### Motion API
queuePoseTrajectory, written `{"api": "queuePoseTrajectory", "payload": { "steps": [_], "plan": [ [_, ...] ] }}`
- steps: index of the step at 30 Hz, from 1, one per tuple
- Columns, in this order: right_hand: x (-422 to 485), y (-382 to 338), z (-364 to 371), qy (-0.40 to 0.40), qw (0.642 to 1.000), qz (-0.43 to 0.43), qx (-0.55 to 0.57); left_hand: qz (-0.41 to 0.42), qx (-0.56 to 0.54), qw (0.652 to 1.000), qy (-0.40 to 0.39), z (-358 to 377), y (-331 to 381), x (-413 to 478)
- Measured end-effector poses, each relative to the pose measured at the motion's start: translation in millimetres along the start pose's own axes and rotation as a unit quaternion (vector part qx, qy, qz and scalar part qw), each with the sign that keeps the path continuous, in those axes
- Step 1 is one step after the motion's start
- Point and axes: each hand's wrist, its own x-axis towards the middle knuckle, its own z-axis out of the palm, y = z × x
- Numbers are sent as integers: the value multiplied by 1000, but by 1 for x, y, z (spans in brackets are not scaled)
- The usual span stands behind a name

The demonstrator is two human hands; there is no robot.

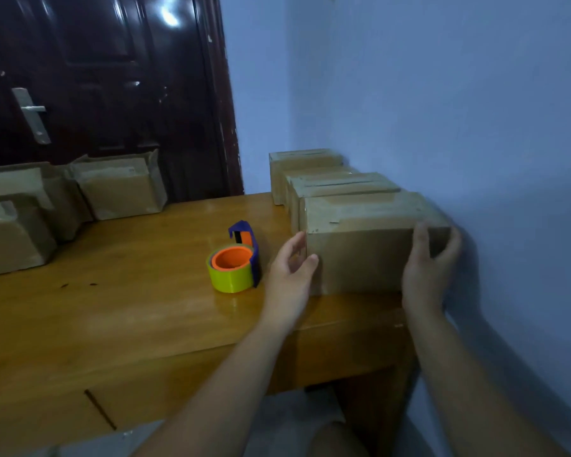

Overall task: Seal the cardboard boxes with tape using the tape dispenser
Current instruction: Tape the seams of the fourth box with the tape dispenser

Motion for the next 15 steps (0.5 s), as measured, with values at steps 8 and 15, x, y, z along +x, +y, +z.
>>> {"api": "queuePoseTrajectory", "payload": {
  "steps": [8, 15],
  "plan": [
    [-8, 19, -6, 4, 989, -71, -131, 8, 111, 993, 37, 23, -17, -9],
    [-28, 35, 3, -47, 986, -66, -144, 3, 136, 991, 6, 29, -30, -12]
  ]
}}
